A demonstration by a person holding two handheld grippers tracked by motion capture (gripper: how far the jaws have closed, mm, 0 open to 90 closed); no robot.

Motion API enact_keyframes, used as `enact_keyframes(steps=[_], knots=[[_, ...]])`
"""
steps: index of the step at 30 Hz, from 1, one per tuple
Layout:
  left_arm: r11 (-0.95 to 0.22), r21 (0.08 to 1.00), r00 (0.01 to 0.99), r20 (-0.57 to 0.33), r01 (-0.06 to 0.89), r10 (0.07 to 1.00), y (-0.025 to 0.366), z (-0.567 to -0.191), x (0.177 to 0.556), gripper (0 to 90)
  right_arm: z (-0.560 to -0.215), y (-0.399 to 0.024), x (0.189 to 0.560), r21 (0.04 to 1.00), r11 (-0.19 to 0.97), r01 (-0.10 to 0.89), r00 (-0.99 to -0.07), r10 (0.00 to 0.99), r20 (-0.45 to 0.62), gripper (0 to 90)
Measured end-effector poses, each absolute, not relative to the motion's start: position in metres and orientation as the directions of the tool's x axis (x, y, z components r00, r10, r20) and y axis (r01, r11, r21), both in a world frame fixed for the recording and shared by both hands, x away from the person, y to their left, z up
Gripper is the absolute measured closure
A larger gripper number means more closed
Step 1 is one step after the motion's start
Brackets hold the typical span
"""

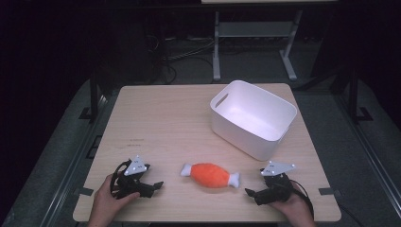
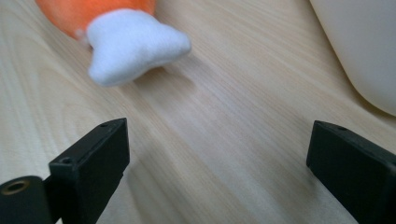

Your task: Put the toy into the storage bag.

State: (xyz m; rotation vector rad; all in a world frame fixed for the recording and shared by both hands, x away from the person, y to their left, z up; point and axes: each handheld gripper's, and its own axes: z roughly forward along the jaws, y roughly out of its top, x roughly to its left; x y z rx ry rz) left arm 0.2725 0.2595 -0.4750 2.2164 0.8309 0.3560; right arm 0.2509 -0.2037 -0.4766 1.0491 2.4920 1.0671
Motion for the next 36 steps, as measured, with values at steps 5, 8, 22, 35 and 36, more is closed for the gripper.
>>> enact_keyframes(steps=[5, 8, 22, 35, 36], knots=[[-0.525, 0.719, 0.753, 0.003, 0.456, 0.658, 0.260, -0.475, 0.273, 12.8, -0.469, -0.206, 0.247, 0.723, 0.463, 0.513, -0.734, 0.674, 0.089, 14.5], [-0.525, 0.719, 0.753, 0.003, 0.456, 0.658, 0.260, -0.475, 0.273, 12.8, -0.466, -0.205, 0.245, 0.719, 0.469, 0.512, -0.742, 0.664, 0.095, 19.3], [-0.525, 0.719, 0.753, 0.003, 0.455, 0.658, 0.260, -0.475, 0.273, 12.8, -0.449, -0.185, 0.232, 0.738, 0.498, 0.455, -0.839, 0.517, 0.167, 83.8], [-0.525, 0.719, 0.753, 0.003, 0.456, 0.658, 0.260, -0.475, 0.273, 12.8, -0.460, -0.164, 0.241, 0.721, 0.524, 0.453, -0.863, 0.461, 0.207, 89.4], [-0.525, 0.719, 0.753, 0.003, 0.456, 0.658, 0.260, -0.475, 0.273, 12.8, -0.461, -0.163, 0.243, 0.719, 0.527, 0.452, -0.863, 0.463, 0.204, 89.3]])
